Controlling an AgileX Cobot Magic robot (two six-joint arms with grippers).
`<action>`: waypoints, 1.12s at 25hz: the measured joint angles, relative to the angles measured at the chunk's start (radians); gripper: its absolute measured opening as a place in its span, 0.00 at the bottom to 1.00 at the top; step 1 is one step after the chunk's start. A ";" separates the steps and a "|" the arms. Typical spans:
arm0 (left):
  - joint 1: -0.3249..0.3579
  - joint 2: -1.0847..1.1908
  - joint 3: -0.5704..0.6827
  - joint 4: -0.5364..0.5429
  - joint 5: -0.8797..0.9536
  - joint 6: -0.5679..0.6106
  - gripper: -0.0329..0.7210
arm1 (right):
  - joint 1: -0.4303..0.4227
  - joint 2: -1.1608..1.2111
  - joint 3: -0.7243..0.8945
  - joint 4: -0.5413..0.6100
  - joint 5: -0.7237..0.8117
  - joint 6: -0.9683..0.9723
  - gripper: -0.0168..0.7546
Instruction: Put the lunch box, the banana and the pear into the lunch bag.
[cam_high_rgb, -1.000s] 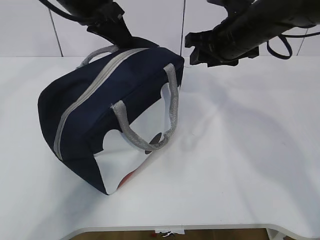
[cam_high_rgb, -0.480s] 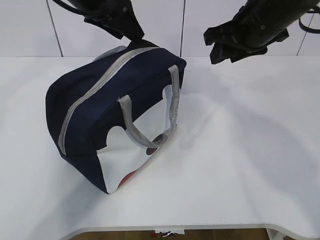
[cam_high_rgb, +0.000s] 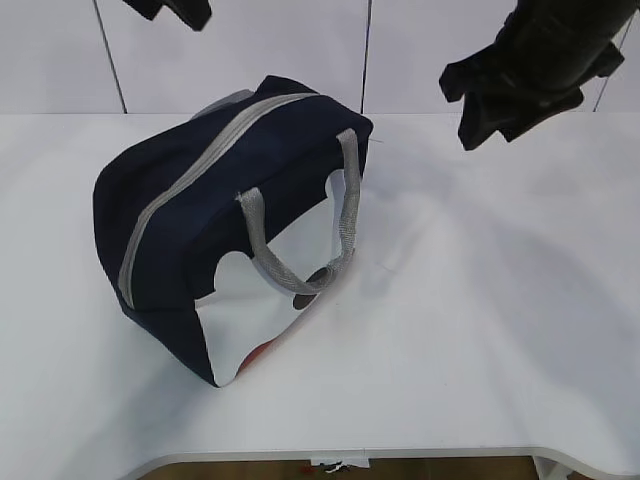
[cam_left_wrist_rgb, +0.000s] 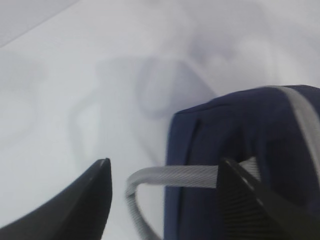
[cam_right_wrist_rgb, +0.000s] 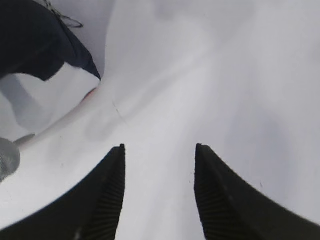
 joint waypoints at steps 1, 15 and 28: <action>0.000 -0.013 0.000 0.026 0.004 -0.033 0.69 | 0.000 0.000 -0.002 -0.012 0.032 0.000 0.49; 0.000 -0.423 0.444 0.186 0.008 -0.090 0.61 | 0.000 -0.081 0.035 -0.086 0.143 0.000 0.49; 0.000 -0.890 0.734 0.193 0.013 -0.092 0.61 | 0.000 -0.409 0.287 -0.013 0.151 0.000 0.49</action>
